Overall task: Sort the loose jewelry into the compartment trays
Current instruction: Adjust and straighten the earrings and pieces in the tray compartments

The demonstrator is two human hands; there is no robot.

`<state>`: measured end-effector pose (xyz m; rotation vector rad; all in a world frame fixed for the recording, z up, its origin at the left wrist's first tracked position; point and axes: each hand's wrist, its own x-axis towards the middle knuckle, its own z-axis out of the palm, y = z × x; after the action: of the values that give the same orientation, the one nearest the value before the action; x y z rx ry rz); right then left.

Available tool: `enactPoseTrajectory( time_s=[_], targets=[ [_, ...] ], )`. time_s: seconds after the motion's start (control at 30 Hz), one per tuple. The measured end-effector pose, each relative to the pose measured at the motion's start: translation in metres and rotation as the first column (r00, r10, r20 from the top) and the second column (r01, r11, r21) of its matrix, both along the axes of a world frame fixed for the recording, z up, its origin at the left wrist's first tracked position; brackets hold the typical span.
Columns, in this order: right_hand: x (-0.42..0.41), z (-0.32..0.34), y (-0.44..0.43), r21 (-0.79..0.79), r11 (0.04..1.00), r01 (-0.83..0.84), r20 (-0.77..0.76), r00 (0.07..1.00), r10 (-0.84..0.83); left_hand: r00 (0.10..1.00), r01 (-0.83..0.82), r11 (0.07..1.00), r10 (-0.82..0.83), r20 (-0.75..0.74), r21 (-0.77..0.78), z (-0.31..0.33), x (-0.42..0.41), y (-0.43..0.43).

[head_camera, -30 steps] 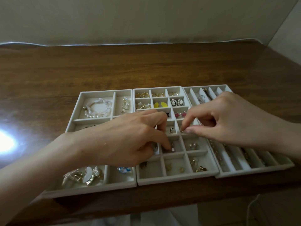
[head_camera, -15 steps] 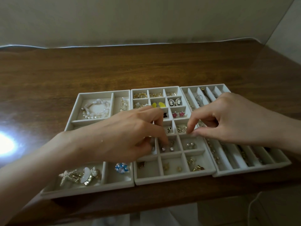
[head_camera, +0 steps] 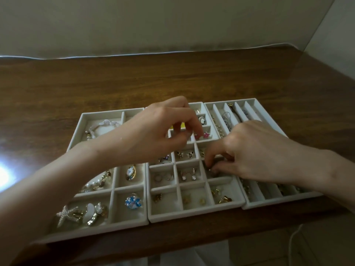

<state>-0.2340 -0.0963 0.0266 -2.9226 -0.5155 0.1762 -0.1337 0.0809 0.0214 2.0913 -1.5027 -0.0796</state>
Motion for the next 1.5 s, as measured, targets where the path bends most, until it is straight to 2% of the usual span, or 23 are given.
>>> enactPoseTrajectory(
  time_s=[0.13,0.27,0.43,0.63,1.0,1.5],
  targets=[
    [0.000,-0.002,-0.003,0.071,0.997,-0.004,0.025,1.000,0.003,0.999,0.035,0.999,-0.035,-0.011,0.004,0.002,0.002,-0.007],
    [-0.001,0.003,-0.019,0.184,0.983,-0.015,0.022,1.000,0.011,0.994,0.113,0.990,-0.112,-0.010,0.087,-0.001,0.003,-0.007],
    [-0.004,0.005,-0.024,0.181,0.983,-0.019,-0.078,0.996,0.033,0.967,0.210,0.956,-0.234,0.098,0.202,-0.007,-0.003,-0.006],
    [-0.001,0.002,-0.025,0.144,0.988,-0.050,-0.110,0.992,0.066,0.934,0.186,0.935,-0.264,0.240,0.302,-0.011,-0.007,-0.009],
    [0.002,0.000,-0.030,0.059,0.987,-0.151,-0.085,0.984,0.156,0.896,0.190,0.929,-0.296,0.331,0.317,-0.013,-0.005,-0.012],
    [0.005,-0.003,-0.033,0.109,0.978,-0.178,-0.041,0.982,0.183,0.929,0.185,0.941,-0.261,0.262,0.283,-0.010,-0.002,-0.011]
  ],
)
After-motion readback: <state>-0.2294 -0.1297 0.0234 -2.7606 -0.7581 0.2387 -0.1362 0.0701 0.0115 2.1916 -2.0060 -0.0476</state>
